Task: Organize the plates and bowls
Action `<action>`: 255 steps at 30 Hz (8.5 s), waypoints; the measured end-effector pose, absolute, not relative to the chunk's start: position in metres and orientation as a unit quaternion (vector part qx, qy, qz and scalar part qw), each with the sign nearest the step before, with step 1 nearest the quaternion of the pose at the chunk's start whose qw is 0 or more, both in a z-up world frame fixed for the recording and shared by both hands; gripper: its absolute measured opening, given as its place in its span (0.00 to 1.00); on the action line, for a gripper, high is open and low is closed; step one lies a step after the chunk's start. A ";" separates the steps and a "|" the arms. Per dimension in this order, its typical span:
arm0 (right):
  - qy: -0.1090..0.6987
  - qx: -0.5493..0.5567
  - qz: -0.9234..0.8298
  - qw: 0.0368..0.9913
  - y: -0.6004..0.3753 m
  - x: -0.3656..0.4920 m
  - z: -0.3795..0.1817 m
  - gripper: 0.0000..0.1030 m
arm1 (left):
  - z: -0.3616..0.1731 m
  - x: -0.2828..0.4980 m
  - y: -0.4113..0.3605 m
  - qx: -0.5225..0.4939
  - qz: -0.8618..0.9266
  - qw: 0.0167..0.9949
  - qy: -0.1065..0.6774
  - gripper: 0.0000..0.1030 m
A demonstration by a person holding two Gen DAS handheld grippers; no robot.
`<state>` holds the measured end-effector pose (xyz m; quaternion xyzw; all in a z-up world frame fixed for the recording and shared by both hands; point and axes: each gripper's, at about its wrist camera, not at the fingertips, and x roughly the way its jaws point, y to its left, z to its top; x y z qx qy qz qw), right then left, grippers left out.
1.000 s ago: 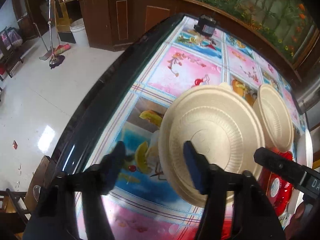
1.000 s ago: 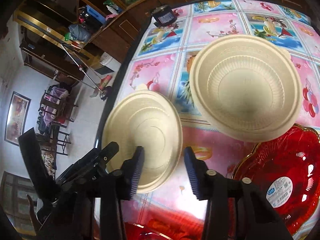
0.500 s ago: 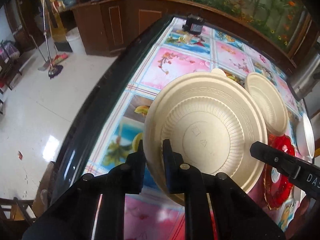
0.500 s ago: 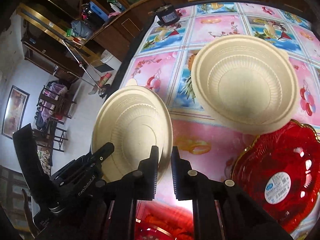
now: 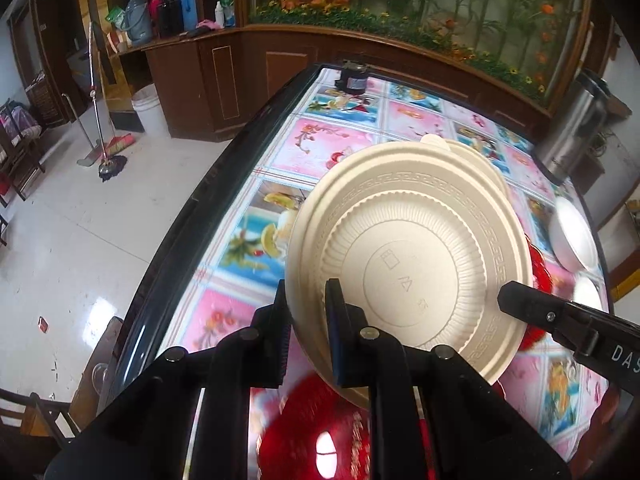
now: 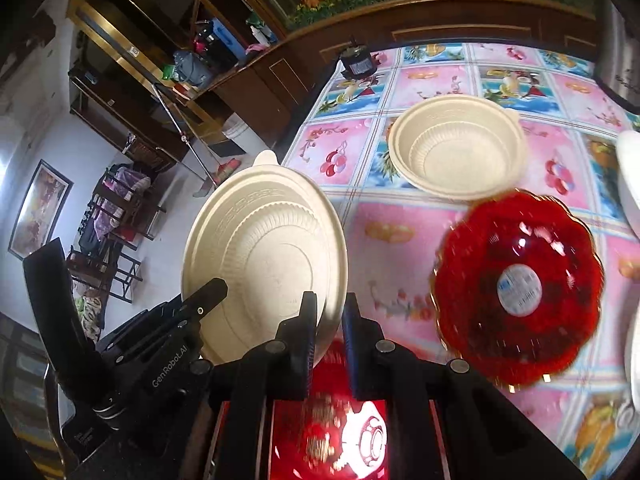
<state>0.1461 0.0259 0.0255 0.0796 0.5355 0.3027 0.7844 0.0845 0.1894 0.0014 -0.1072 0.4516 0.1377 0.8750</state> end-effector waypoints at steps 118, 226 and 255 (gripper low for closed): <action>0.572 0.288 0.165 0.751 -0.162 0.184 -0.078 0.30 | -0.085 0.217 0.055 -0.139 0.044 0.789 0.597 0.27; 0.524 0.093 0.295 0.793 -0.045 0.005 -0.014 0.10 | -0.037 -0.043 0.138 -0.160 0.121 0.874 0.443 0.19; 0.531 0.086 0.289 0.792 -0.041 0.006 -0.017 0.10 | -0.042 -0.041 0.138 -0.161 0.122 0.872 0.446 0.19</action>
